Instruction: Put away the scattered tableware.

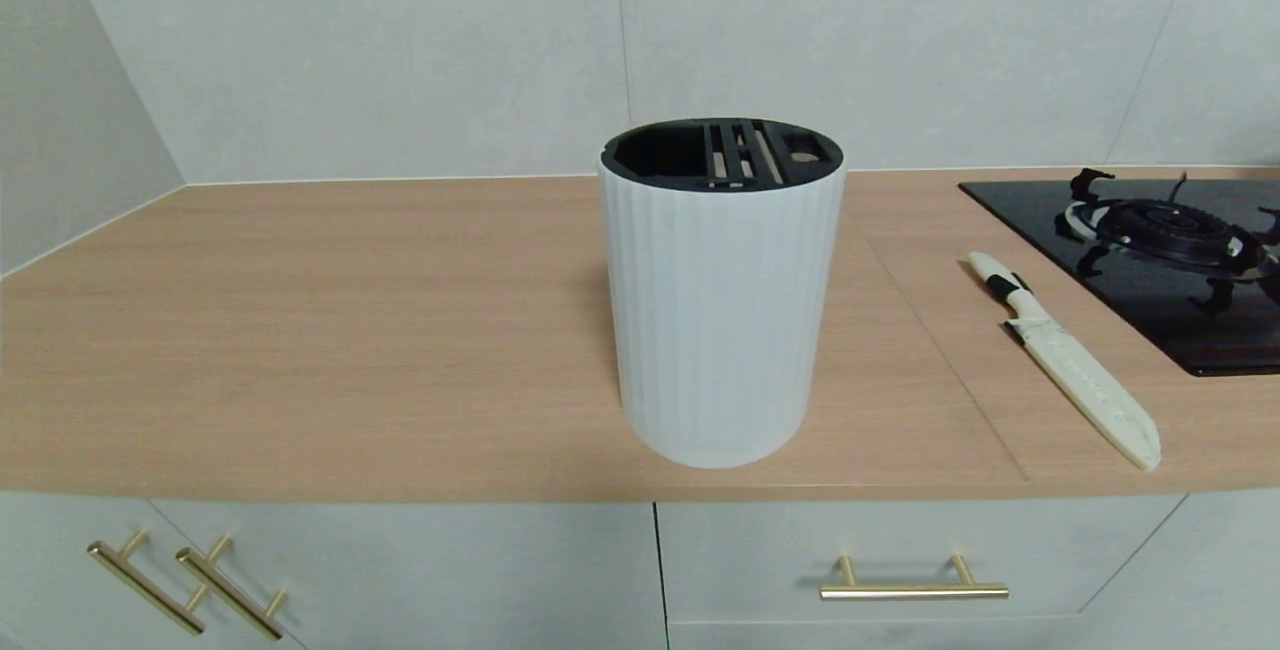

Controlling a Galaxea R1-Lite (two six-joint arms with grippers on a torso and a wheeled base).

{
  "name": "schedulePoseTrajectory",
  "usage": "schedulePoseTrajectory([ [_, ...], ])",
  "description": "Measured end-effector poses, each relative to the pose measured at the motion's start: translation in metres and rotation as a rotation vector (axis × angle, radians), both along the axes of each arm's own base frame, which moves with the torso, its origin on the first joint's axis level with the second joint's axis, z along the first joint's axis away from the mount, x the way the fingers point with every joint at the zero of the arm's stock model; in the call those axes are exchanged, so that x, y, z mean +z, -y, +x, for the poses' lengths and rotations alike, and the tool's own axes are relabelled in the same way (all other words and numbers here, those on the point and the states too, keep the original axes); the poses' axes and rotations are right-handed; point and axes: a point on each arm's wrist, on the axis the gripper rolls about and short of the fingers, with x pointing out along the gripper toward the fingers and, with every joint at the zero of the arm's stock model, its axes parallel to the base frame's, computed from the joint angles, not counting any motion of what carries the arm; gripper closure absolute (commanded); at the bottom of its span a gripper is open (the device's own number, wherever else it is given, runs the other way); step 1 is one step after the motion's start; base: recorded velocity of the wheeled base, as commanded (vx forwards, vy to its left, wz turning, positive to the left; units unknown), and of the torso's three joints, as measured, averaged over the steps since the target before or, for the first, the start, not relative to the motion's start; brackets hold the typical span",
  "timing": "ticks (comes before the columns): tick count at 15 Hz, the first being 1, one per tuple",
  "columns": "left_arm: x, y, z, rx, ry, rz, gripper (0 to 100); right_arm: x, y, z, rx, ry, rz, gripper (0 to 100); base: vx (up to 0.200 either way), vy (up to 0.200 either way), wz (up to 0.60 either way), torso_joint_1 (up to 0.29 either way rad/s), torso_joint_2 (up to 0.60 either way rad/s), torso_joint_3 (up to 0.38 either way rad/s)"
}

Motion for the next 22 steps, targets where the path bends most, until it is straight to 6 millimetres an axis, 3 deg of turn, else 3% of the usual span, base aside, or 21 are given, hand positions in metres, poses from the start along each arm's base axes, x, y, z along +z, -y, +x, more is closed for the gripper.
schedulePoseTrajectory([
  [11, 0.0, 0.0, 0.0, 0.0, 0.0, 0.0, 0, 0.0, 0.0, 0.0, 0.001, 0.0, -0.001, 0, 0.0, 0.0, 0.0, 0.046, -0.1, -0.06],
  [22, 0.0001, 0.0, 0.0, 0.0, 0.001, 0.0, 0, 0.0, 0.0, 0.0, 0.0, 0.0, -0.001, 0, 0.0, 0.0, 0.0, 0.225, -0.49, -0.274],
])
